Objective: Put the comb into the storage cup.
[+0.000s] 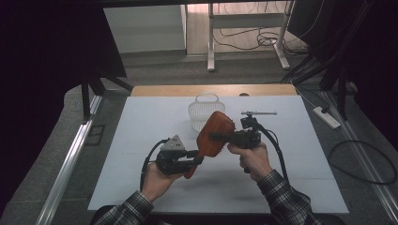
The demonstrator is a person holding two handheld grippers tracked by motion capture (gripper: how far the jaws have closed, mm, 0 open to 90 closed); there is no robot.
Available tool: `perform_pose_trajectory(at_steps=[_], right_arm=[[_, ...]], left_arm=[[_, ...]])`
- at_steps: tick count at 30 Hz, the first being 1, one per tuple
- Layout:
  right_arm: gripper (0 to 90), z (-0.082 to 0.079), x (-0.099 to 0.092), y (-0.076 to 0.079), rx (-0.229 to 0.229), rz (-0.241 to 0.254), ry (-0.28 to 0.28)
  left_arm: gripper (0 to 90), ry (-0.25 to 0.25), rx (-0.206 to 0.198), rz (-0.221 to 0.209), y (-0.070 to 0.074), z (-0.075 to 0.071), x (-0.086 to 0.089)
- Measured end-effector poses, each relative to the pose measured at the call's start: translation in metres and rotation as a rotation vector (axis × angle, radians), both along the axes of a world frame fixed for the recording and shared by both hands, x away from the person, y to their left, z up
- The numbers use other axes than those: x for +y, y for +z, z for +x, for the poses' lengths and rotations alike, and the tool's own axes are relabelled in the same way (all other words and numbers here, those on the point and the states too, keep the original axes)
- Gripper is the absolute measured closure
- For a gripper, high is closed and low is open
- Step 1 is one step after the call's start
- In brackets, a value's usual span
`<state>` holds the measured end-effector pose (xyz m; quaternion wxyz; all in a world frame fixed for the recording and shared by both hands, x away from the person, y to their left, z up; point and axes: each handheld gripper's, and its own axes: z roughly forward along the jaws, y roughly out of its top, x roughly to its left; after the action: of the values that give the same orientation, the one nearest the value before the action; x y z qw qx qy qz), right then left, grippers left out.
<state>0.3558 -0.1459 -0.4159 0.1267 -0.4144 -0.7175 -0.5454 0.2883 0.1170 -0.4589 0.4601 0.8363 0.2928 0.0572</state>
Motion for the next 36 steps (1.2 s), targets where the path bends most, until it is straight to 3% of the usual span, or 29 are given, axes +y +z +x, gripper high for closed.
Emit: perform_pose_trajectory(at_steps=[9,24,28,36], right_arm=[[53.5,0.003,0.002,0.005,-0.028,-0.023,-0.002],[53.4,0.01,0.004,0.011,-0.057,-0.046,-0.017],[53.4,0.013,0.004,0.015,-0.07,-0.053,-0.025],[53.4,0.019,0.004,0.019,-0.09,-0.056,-0.044]], left_arm=[[46.9,0.027,0.015,0.018,-0.001,0.001,0.004],[21.3,0.06,0.001,0.04,-0.009,0.003,0.008],[11.8,0.058,0.04,0.001,-0.01,0.006,0.012],[4.8,0.073,0.046,0.039,-0.012,0.006,0.016]])
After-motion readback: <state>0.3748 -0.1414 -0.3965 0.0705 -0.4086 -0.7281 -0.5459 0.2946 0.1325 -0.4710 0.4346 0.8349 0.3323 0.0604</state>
